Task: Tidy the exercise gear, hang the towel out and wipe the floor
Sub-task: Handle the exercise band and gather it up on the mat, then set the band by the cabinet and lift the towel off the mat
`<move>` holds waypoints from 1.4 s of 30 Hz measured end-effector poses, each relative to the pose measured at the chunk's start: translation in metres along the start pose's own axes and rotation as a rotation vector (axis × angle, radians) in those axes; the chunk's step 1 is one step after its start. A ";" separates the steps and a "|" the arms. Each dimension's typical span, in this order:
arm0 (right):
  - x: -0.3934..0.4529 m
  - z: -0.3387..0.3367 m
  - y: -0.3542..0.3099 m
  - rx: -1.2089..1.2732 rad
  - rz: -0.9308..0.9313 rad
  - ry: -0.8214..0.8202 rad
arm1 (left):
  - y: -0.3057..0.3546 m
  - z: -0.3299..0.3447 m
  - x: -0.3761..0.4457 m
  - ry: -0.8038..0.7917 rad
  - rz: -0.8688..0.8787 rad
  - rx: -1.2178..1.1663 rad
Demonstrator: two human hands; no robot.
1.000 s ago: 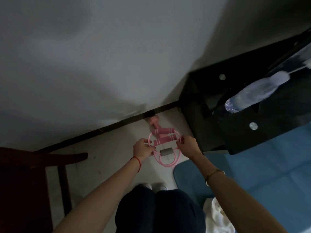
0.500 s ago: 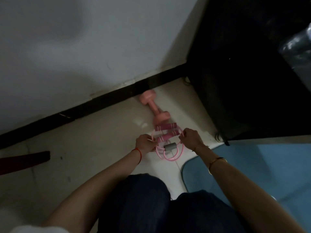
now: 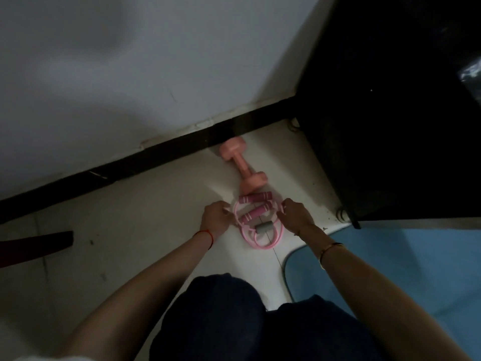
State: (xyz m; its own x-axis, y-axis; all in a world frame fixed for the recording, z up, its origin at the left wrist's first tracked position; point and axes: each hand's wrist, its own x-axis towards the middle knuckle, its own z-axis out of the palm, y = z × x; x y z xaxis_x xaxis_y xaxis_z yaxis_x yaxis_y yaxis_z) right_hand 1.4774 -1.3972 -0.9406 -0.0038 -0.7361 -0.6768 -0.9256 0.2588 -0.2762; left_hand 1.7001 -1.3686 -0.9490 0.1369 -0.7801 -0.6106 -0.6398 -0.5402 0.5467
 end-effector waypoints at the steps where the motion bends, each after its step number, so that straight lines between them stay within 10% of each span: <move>1: -0.004 -0.005 -0.003 0.005 -0.012 0.008 | 0.002 -0.009 -0.004 0.043 0.023 -0.017; 27: -0.533 -0.461 -0.179 0.178 -0.285 0.542 | 0.356 -0.433 -0.471 0.304 0.581 0.222; 42: -0.752 -0.462 -0.129 0.356 -0.028 0.828 | 0.436 -0.456 -0.614 0.169 0.960 0.323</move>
State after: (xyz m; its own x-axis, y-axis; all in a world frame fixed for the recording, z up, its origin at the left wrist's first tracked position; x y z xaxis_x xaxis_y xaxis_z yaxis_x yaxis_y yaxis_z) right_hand 1.4248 -1.1658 -0.0804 -0.3821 -0.9241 0.0032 -0.7578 0.3113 -0.5734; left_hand 1.6820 -1.2693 -0.0737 -0.4508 -0.8864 0.1053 -0.7054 0.4261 0.5664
